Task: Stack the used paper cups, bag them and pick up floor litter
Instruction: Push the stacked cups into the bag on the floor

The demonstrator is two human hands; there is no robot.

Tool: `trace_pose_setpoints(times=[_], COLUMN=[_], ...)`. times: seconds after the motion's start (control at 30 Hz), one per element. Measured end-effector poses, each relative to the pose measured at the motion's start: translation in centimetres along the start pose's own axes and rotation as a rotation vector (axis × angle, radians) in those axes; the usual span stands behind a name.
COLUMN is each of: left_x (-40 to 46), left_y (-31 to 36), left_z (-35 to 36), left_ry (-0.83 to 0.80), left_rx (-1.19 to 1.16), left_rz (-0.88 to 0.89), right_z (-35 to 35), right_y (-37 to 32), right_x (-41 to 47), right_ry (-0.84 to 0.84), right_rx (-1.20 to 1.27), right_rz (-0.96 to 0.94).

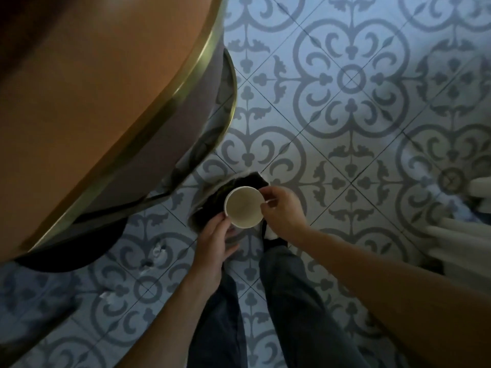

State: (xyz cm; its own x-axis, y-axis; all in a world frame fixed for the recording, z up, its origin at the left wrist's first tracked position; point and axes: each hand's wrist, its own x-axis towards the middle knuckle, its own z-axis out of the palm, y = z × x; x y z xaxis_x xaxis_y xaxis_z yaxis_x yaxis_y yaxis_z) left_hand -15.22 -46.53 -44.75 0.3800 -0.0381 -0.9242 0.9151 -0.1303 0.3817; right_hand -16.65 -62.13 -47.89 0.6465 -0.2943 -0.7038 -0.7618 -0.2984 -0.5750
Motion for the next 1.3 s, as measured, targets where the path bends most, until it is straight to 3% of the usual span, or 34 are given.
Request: trace_pose_setpoints(times=[0.5,0.8,1.03,1.3], left_x=[12.7,13.9,14.6,12.6], left_y=[-1.6,-1.7,-1.7,-2.3], left_z=[2.7,4.1,4.9,3.2], left_ry=[0.042,-0.002,-0.047,0.031], left_rx=[0.159,0.185,0.337,0.383], left_rz=[-0.087,-0.088,-0.010,0.039], right_z=[1.9,2.4,1.4,0.9], right_y=[4.9,5.0,4.7,4.7], right_x=[8.2,8.3,7.8,6.9], right_ry=[-0.241,-0.348,-0.392,-0.395], right_rx=[-0.372,-0.551,-0.584,-0.569], right_rz=[0.041,-0.028,-0.047,-0.107])
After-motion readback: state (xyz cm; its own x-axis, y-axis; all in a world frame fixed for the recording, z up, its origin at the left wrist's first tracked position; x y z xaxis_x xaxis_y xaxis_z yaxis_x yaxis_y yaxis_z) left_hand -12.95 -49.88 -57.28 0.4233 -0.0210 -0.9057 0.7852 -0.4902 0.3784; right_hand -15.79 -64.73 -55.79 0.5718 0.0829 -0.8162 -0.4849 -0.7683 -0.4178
